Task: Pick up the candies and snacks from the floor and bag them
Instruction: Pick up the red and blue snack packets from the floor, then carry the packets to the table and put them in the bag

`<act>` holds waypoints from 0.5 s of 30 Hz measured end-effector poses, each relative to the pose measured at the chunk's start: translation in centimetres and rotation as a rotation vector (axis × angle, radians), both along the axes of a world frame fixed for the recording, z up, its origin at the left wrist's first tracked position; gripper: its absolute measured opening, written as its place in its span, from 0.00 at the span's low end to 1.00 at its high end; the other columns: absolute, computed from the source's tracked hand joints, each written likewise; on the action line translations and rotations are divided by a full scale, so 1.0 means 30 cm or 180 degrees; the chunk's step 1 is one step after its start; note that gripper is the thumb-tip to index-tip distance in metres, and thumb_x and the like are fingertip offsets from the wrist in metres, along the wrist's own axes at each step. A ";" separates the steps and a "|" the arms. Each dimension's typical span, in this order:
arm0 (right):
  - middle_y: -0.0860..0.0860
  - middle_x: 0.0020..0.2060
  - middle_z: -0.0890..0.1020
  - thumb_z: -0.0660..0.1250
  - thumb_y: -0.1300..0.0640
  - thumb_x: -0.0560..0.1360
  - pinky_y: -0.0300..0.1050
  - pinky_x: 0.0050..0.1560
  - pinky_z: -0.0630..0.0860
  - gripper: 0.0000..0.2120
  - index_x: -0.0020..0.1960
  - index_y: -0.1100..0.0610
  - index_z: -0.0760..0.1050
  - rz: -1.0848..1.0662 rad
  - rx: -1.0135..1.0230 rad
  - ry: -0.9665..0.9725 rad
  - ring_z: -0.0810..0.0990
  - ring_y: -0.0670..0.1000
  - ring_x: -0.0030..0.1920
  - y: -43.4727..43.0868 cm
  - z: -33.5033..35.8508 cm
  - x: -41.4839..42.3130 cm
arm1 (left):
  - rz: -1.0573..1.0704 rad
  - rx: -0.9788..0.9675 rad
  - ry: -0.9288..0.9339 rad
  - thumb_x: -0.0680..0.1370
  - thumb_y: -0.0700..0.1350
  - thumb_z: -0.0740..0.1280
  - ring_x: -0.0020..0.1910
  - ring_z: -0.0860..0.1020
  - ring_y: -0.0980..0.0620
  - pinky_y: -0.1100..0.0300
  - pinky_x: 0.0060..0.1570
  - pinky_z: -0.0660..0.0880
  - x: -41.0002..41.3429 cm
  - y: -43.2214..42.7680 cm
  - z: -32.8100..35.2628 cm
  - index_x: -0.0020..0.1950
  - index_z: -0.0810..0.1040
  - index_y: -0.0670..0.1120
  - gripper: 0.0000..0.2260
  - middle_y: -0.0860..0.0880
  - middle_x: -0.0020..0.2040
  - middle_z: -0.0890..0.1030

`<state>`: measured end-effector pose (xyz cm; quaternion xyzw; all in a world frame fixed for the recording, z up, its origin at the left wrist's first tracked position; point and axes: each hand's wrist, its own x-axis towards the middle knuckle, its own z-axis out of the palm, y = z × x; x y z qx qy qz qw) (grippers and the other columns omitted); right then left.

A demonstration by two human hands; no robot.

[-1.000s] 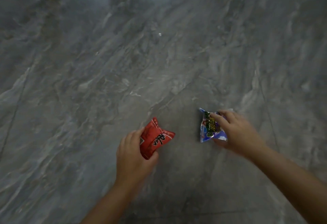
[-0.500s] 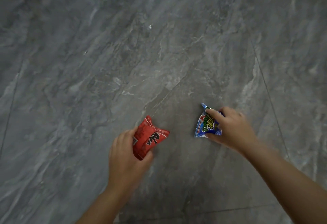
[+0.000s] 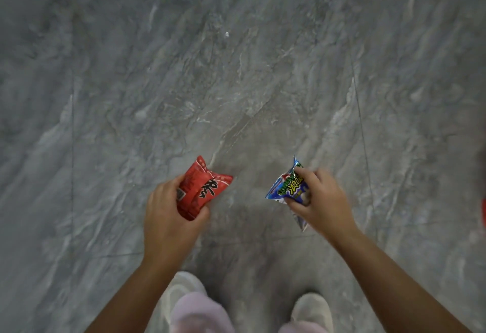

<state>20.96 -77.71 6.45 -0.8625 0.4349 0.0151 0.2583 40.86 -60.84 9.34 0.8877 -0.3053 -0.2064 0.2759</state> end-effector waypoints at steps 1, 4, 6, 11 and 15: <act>0.56 0.39 0.77 0.70 0.46 0.60 0.51 0.35 0.76 0.26 0.56 0.54 0.74 0.0029 0.0040 0.0020 0.77 0.59 0.39 0.014 0.064 0.005 | 0.0020 -0.0006 -0.0006 0.62 0.48 0.71 0.45 0.71 0.51 0.57 0.47 0.66 0.001 0.007 0.065 0.58 0.74 0.47 0.26 0.52 0.46 0.74; 0.56 0.40 0.77 0.76 0.50 0.61 0.51 0.36 0.75 0.26 0.57 0.54 0.74 -0.0022 0.0107 0.0048 0.77 0.59 0.40 0.042 0.256 0.017 | 0.0096 -0.0081 0.0056 0.61 0.50 0.69 0.44 0.71 0.52 0.61 0.45 0.65 -0.008 0.024 0.267 0.57 0.74 0.49 0.25 0.53 0.45 0.74; 0.56 0.43 0.78 0.76 0.51 0.62 0.50 0.40 0.74 0.26 0.58 0.54 0.74 -0.0043 0.0232 0.0023 0.77 0.59 0.44 0.053 0.410 0.031 | 0.0147 -0.0157 0.0089 0.61 0.53 0.68 0.44 0.71 0.52 0.66 0.44 0.64 -0.008 0.032 0.425 0.57 0.73 0.50 0.25 0.54 0.45 0.73; 0.55 0.48 0.78 0.75 0.51 0.63 0.50 0.47 0.74 0.28 0.61 0.53 0.71 0.0158 0.0460 -0.0124 0.77 0.57 0.50 0.061 0.790 0.039 | 0.0237 -0.0340 -0.0015 0.62 0.48 0.70 0.44 0.70 0.54 0.65 0.44 0.65 -0.028 0.051 0.798 0.57 0.74 0.48 0.24 0.53 0.45 0.73; 0.55 0.47 0.76 0.74 0.52 0.64 0.45 0.42 0.70 0.28 0.62 0.53 0.70 0.0108 0.0283 -0.0203 0.76 0.57 0.47 0.047 1.100 0.019 | 0.0118 -0.0471 -0.0092 0.62 0.47 0.70 0.43 0.70 0.55 0.65 0.44 0.66 -0.068 0.058 1.070 0.56 0.74 0.48 0.23 0.58 0.44 0.72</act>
